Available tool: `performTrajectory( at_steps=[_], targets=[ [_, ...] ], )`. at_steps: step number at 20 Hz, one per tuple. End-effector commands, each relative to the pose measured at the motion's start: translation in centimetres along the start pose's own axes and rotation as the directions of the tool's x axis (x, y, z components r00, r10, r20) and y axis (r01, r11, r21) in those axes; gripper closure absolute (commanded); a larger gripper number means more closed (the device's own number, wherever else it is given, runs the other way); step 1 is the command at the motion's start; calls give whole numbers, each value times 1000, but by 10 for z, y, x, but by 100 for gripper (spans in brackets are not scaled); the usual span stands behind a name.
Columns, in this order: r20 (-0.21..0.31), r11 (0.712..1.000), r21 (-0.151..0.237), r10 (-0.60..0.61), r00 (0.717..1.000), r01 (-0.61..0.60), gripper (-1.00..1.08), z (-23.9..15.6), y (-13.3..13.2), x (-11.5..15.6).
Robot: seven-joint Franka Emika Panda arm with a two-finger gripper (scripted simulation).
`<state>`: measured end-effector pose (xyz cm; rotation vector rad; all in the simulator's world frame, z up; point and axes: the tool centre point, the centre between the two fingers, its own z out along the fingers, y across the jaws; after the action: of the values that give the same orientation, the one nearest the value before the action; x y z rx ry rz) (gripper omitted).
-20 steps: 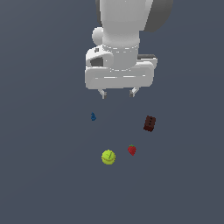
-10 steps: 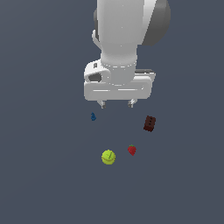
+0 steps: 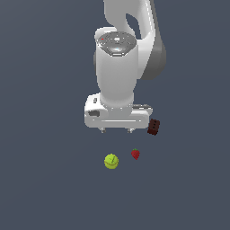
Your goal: Pick up a designated object from a clutter of objects.
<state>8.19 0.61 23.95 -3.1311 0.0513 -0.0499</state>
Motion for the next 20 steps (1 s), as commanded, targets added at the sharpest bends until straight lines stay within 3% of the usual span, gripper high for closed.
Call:
performTrajectory(
  at_steps=[1, 11, 20],
  targets=[
    [5, 1000, -1, 22, 1000, -22, -92, 24, 4, 11],
    [23, 995, -9, 96, 995, -95, -92, 110, 17, 37],
    [30, 992, -14, 124, 992, -124, -92, 147, 23, 44]
  ],
)
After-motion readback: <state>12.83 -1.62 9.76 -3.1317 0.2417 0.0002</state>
